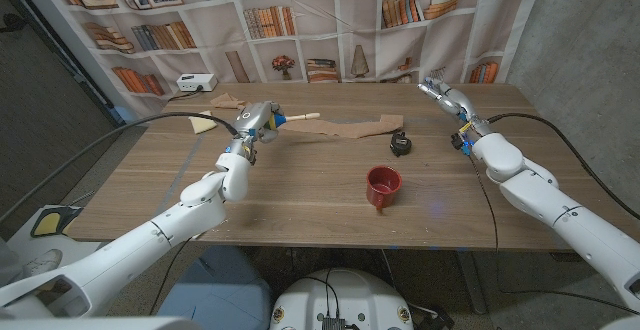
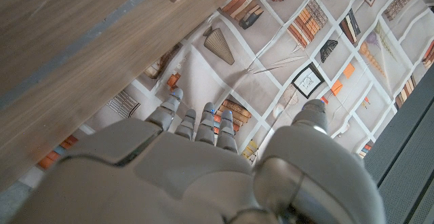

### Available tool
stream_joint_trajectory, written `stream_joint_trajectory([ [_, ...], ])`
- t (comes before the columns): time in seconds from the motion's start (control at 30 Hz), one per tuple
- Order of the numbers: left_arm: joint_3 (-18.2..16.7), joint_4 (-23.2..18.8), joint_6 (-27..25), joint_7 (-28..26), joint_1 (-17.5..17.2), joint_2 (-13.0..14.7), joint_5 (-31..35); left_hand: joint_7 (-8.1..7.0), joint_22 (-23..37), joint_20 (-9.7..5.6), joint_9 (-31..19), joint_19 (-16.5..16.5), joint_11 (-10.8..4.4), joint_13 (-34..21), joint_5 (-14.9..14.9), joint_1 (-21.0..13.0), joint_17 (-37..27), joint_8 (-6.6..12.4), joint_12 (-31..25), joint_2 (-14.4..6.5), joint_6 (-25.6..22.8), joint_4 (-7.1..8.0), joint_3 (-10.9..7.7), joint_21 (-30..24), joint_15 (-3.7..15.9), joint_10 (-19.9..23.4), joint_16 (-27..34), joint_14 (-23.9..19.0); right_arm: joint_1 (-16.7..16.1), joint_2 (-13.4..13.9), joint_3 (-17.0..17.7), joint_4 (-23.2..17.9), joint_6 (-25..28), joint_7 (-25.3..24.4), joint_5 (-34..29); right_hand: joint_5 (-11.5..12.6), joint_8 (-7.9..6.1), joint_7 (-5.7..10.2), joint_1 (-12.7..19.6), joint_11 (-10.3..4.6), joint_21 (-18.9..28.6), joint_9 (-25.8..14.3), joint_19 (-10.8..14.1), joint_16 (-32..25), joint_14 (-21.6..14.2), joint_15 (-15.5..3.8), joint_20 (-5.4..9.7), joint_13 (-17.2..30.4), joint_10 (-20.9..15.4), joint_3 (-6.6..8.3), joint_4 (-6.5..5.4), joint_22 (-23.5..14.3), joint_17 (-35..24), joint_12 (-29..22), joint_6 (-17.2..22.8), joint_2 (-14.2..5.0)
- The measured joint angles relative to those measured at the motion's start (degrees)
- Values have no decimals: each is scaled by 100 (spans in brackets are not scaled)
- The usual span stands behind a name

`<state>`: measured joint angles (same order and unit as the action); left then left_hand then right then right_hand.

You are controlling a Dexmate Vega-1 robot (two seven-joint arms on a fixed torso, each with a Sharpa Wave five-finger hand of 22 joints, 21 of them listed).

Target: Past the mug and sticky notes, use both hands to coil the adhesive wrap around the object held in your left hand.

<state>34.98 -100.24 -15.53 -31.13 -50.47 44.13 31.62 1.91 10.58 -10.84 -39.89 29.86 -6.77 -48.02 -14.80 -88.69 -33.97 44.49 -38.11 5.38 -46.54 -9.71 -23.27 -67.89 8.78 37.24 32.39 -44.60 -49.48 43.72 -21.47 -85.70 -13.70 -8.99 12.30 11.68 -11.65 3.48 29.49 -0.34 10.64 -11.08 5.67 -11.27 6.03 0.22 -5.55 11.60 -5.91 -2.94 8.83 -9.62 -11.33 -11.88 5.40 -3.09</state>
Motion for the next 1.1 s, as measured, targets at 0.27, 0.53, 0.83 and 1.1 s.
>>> stream_joint_trajectory([
  [0.27, -77, 55, 112, -337, -111, -114, 31, 3, -21, -31, 32, -32, 1, 28, 44, 9, 0, -20, 0, -9, -4, 0, 0, 0, 3, 0, 0, -2, 28, 144, -72, -173, 285, -223, -446, 0, 0, 21, -22, -30, 0, 0, -40, 0, 61, 20, -40, 0, -30, -55, -21, 0, -28, 0, -32, 67],
  [0.53, -98, 114, 244, -585, -150, -175, 104, 3, -20, -31, 35, -32, -11, 14, 44, 9, -1, -23, 0, -9, -5, 0, 0, 0, 5, 13, 0, -4, 59, 294, -130, -288, 446, -295, -750, 46, 46, 51, 53, -45, -28, 1, -206, 0, 225, 41, -101, 29, 11, -70, -7, -6, -12, 16, -209, 188],
  [0.83, -115, 159, 337, -802, -214, -233, 163, -7, -20, -30, 20, -31, -11, 11, 44, 9, 27, -23, 45, -9, -16, 0, 0, 0, 14, 14, 0, -13, 109, 465, -237, -476, 777, -394, -1247, 45, 46, 32, 83, -40, -28, -27, -205, 0, 234, 50, -101, 29, 23, -86, -22, -14, -12, 23, -227, 218],
  [1.1, -135, 196, 400, -976, -288, -267, 205, -17, -20, -30, 36, -31, -30, -17, 44, 24, 26, -23, 45, -24, -26, 0, 0, 0, 14, 34, 0, -13, 197, 592, -359, -630, 1110, -437, -1712, 89, 46, 32, 83, -40, -28, -27, -205, 0, 234, 50, -101, 29, 23, -85, -22, -13, -12, 23, -226, 218],
])
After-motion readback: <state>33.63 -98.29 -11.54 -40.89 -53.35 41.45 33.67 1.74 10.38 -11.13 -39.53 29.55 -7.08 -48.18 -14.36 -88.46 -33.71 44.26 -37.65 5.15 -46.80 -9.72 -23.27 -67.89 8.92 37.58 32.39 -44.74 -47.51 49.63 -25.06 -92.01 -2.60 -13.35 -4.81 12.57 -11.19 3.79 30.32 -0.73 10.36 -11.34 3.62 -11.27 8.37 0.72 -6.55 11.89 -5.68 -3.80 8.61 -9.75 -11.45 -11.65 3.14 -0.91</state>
